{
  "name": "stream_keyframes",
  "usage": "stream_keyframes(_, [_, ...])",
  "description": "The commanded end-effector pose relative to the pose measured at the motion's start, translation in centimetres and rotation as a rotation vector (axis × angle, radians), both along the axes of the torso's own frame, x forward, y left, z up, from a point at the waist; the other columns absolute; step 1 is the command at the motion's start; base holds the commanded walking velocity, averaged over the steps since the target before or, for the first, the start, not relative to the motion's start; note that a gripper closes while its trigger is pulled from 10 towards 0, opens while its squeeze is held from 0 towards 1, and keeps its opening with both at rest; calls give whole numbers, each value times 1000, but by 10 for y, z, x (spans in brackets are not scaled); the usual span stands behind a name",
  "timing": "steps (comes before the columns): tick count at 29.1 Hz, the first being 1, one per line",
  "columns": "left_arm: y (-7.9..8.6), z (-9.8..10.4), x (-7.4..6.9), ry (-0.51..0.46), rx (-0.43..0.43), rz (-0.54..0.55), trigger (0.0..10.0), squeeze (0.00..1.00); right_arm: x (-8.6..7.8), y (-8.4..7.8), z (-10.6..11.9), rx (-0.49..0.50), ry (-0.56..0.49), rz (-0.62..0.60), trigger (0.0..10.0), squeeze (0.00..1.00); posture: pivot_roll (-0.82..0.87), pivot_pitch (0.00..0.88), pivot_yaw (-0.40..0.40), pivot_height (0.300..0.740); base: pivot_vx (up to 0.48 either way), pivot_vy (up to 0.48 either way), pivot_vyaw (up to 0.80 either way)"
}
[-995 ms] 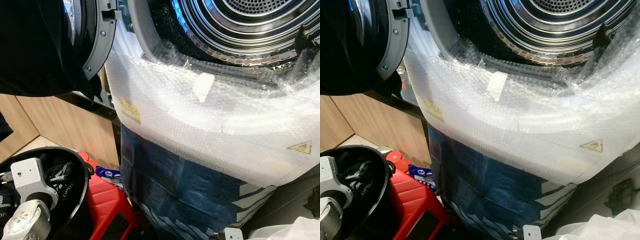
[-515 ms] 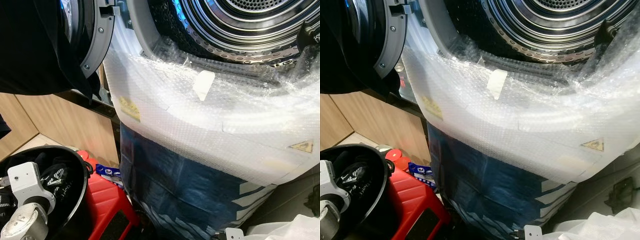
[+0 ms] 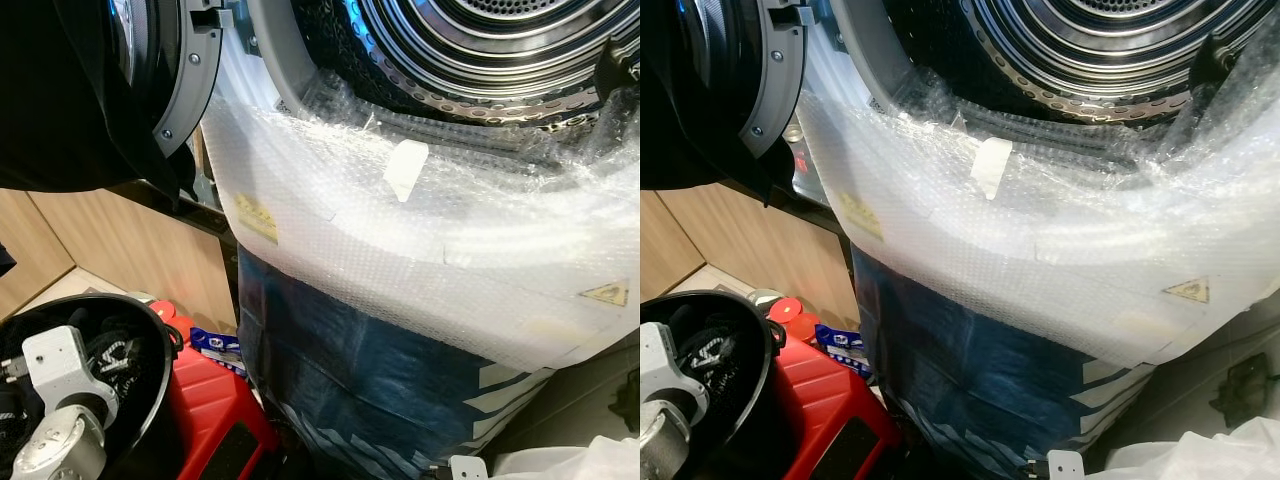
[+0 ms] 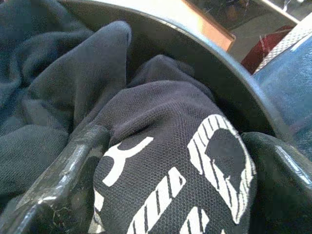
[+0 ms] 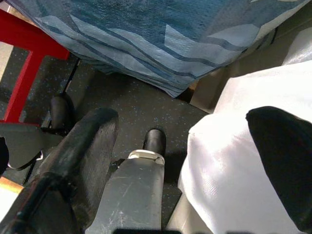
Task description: Clothes washing
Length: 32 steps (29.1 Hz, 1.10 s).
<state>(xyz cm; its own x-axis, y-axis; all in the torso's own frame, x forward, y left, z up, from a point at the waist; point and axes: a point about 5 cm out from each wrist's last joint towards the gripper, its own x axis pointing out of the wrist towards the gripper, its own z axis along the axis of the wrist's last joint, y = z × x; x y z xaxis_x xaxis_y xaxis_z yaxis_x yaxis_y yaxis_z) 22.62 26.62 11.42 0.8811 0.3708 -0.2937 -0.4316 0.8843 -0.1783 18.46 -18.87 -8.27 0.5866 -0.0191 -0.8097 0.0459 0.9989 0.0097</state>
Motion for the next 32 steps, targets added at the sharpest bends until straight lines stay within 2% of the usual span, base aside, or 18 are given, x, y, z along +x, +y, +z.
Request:
stream_keyframes(1, [5, -4, -8, 20, 5, 42, 10000, 0, -4, -2, -2, 0, 18, -10, 10000, 0, 127, 146, -34, 740, 0, 0, 0])
stream_keyframes(5, [13, -5, -13, 14, 20, 128, 10000, 0, -4, -2, -2, -1, 21, -8, 10000, 0, 134, 147, -36, 740, 0, 0, 0])
stream_keyframes(10, [16, -11, -12, 36, 5, 153, 10000, 0, -5, -2, -2, 1, 22, -5, 10000, 0, 128, 145, -34, 740, 0, 0, 0])
stream_keyframes(11, [14, -13, -11, 48, 7, 143, 8902, 0, -5, -2, -2, 0, 22, -4, 10000, 0, 124, 145, -34, 740, 0, 0, 0])
stream_keyframes(12, [13, -13, -10, 54, 11, 138, 8902, 0, -5, -1, -2, 0, 21, -3, 10000, 0, 124, 145, -34, 740, 0, 0, 0])
stream_keyframes(13, [13, -14, -10, 56, 8, 139, 4667, 0, -5, -1, -2, 0, 21, -3, 10000, 0, 122, 145, -33, 740, 0, 0, 0])
stream_keyframes(14, [12, -14, -9, 60, 7, 142, 1176, 0, -5, -1, -2, 0, 21, -4, 10000, 0, 121, 145, -34, 740, 0, 0, 0])
stream_keyframes(16, [11, -15, -8, 63, 9, 144, 1176, 0, -5, -2, -2, 1, 21, -4, 10000, 0, 122, 146, -35, 740, 0, 0, 0])
stream_keyframes(18, [11, -14, -6, 57, 6, 153, 78, 0, -6, -2, -3, -1, 24, -5, 10000, 0, 121, 146, -36, 740, 0, 0, 0])
stream_keyframes(25, [4, -1, 7, -28, -15, 141, 0, 0, -7, -3, -3, 2, 21, -15, 10000, 0, 111, 146, -36, 740, 0, 0, 0])
stream_keyframes(32, [2, 3, 12, -50, 8, 122, 0, 0, -6, -2, -3, 4, 19, -18, 10000, 0, 104, 142, -29, 740, 0, 0, 0])
